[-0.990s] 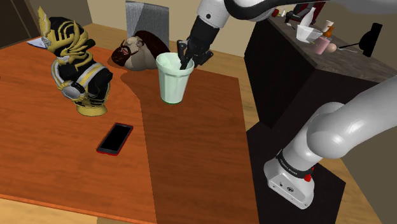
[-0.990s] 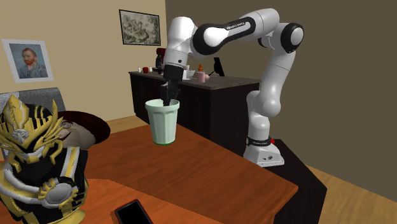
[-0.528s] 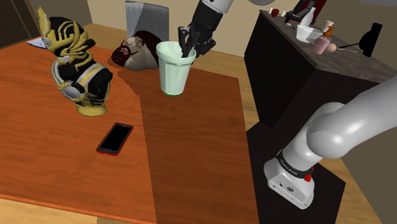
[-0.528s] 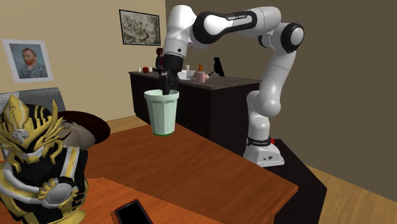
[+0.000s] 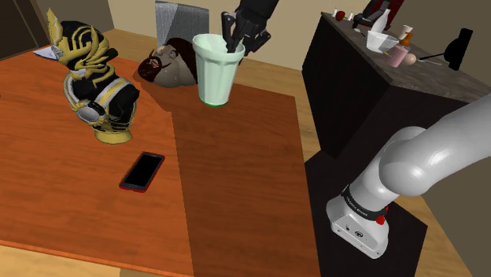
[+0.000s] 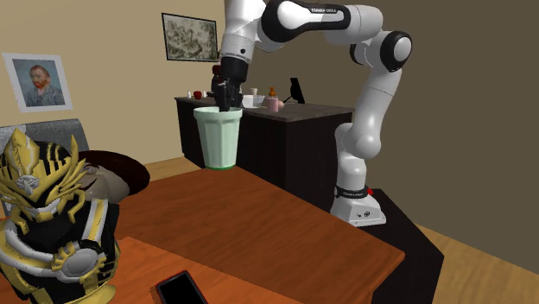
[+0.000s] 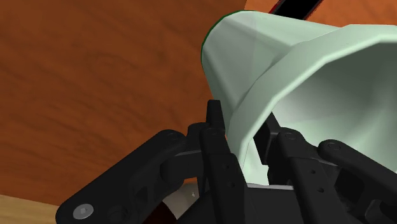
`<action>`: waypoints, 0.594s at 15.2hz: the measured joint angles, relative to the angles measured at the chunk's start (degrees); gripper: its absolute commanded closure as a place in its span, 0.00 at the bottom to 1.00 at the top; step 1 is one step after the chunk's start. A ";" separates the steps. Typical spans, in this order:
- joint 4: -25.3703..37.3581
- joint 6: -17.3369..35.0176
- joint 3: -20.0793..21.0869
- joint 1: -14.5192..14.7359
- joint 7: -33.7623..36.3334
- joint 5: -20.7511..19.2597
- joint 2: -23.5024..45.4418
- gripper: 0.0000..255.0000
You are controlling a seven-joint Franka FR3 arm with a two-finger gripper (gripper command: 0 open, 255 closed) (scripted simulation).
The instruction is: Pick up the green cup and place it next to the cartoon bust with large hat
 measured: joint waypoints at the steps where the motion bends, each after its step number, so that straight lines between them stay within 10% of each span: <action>1: 0.61 -0.72 -0.03 0.00 0.16 -0.04 -0.13 1.00; 9: 7.57 -6.64 -0.37 -0.31 1.21 -0.78 0.87 1.00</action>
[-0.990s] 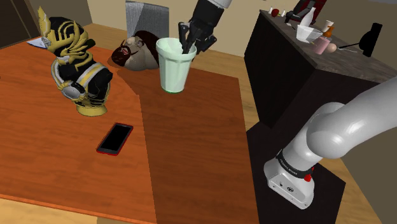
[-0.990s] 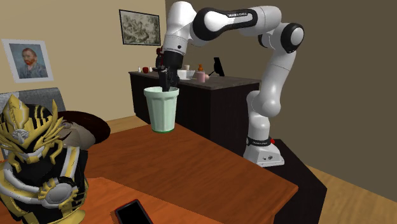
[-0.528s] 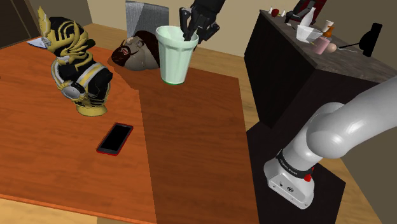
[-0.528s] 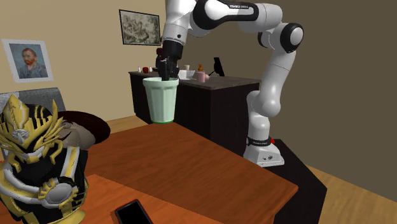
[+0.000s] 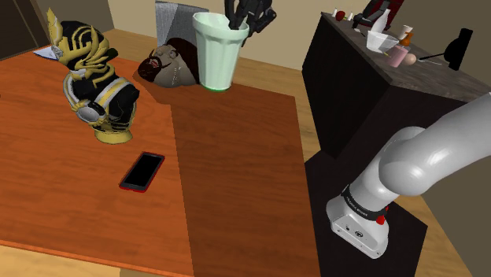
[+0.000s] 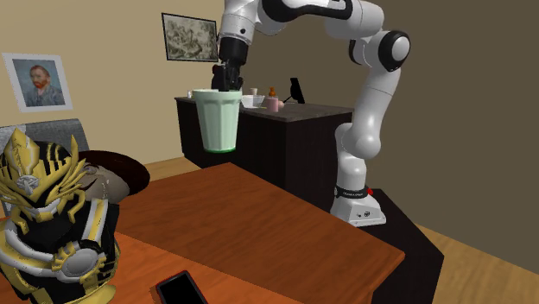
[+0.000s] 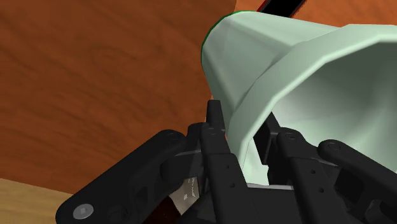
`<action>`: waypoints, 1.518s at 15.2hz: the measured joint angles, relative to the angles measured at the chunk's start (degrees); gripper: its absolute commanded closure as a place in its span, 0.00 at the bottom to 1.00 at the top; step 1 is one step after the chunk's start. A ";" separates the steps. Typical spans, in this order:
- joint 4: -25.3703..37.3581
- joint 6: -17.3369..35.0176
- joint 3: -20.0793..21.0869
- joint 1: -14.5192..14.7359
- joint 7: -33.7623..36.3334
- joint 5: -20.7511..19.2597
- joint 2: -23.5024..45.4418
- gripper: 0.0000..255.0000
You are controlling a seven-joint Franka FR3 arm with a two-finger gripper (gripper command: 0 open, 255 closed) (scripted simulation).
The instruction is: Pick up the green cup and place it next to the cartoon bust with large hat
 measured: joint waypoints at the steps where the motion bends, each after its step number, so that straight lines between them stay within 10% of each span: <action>1: 0.73 -0.38 -0.36 -0.22 -0.45 -0.13 0.46 1.00; 13: 11.06 -3.48 -9.28 -5.63 -13.92 -1.21 10.75 1.00; 23: 31.66 -9.82 -14.78 -10.75 -23.46 -0.76 27.27 1.00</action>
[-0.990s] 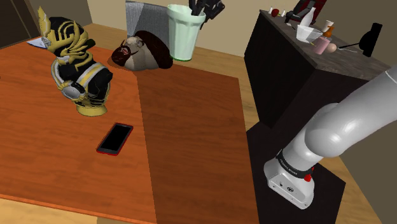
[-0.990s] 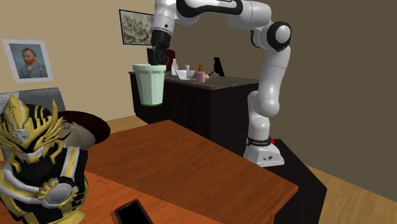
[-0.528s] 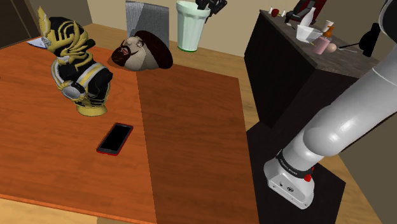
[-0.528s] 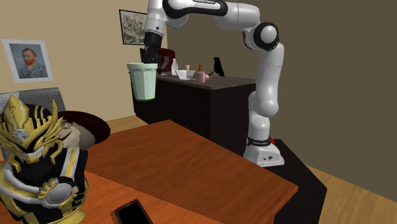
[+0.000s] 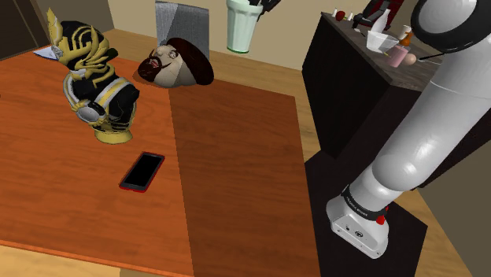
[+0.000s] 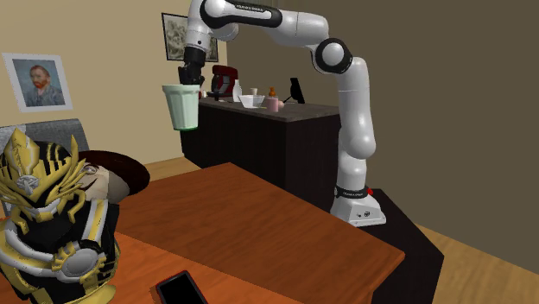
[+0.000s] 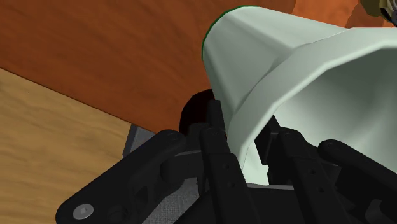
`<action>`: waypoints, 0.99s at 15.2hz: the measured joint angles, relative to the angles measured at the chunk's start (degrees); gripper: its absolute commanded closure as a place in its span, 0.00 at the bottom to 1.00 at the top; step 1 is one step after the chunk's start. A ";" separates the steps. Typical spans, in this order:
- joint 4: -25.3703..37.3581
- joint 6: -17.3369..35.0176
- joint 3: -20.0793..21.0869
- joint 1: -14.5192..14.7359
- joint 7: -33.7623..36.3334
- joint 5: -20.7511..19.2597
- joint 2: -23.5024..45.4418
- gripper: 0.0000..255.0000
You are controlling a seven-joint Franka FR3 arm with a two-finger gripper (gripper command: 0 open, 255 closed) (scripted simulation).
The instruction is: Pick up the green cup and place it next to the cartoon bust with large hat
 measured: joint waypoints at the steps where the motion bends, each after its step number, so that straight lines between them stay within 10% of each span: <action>1: 1.00 -0.26 -0.31 -0.44 -0.69 0.11 0.97 1.00; 15: -12.13 10.52 -0.46 -0.61 -3.75 0.70 -0.99 1.00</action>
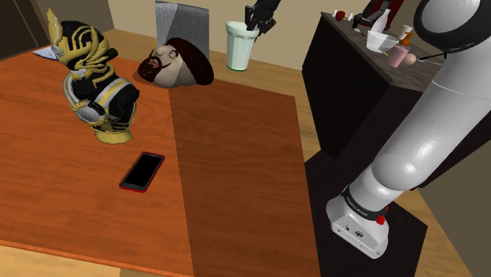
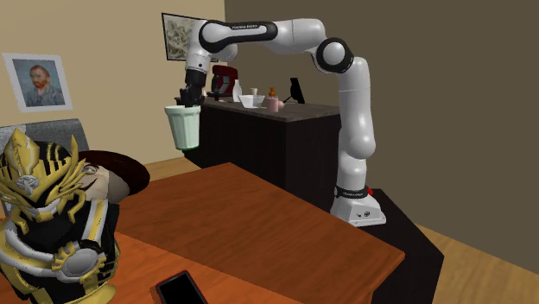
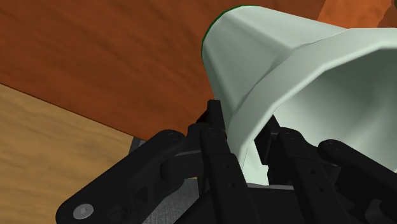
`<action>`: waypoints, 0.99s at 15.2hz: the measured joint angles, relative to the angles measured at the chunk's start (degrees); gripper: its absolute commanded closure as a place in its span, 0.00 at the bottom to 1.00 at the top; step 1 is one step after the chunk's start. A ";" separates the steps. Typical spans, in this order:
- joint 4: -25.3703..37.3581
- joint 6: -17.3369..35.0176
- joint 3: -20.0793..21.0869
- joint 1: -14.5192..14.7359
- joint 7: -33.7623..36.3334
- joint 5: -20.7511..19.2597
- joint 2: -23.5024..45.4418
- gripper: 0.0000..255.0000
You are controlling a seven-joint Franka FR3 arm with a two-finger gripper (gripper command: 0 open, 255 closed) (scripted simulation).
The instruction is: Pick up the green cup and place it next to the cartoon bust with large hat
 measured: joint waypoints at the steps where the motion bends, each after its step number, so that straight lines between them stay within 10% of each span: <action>1: -0.77 0.74 -0.01 -0.01 -0.22 0.06 -0.01 1.00; 15: -11.13 11.09 0.18 0.18 -2.68 1.02 0.22 1.00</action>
